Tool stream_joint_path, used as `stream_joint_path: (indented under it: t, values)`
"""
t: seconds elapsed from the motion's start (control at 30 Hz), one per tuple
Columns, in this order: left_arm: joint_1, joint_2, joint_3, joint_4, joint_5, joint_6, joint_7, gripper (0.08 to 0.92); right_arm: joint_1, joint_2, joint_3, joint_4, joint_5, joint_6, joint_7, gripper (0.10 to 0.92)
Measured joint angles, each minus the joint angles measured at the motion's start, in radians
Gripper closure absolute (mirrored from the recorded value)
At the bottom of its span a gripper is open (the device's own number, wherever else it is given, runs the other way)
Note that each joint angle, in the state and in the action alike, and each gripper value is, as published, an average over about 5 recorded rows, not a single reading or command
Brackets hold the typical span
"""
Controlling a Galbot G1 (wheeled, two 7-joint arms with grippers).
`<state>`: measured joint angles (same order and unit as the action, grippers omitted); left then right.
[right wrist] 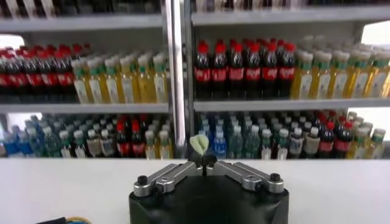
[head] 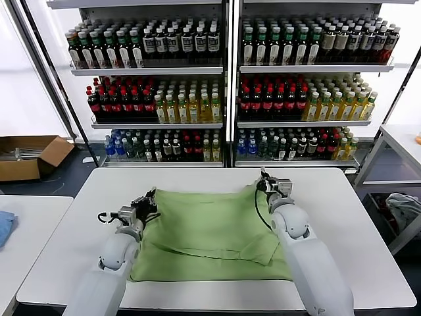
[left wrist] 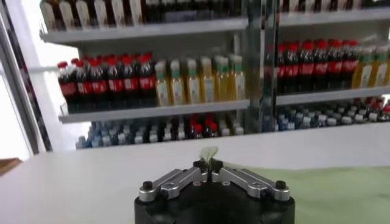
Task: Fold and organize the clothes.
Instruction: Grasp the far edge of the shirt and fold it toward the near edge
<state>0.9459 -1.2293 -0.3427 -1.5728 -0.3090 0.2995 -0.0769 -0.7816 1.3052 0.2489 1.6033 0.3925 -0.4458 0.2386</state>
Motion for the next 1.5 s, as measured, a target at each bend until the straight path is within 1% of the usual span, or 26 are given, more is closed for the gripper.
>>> stream_joint_path:
  t: [0.27, 0.47, 0.63, 1.1, 1.5]
  values:
    - [0.109, 0.016, -0.038, -0.130, 0.018, -0.018, -0.006, 0.909, -0.163, -0.010, 0.034, 0.189, -0.017, -0.015, 0.043, 0.918]
    - [0.203, 0.007, -0.073, -0.210, 0.043, -0.038, 0.000, 0.909, -0.298, -0.021, 0.064, 0.312, -0.038, -0.017, 0.075, 0.918]
    - [0.280, -0.007, -0.093, -0.257, 0.075, -0.057, 0.008, 0.909, -0.397, -0.024, 0.082, 0.376, -0.057, -0.017, 0.097, 0.918]
    - [0.441, -0.056, -0.111, -0.315, 0.168, -0.081, 0.024, 0.909, -0.569, -0.020, 0.100, 0.418, -0.092, 0.005, 0.134, 0.918]
    - [0.495, -0.075, -0.119, -0.313, 0.230, -0.092, 0.039, 0.909, -0.611, -0.016, 0.096, 0.382, -0.126, 0.026, 0.138, 0.918]
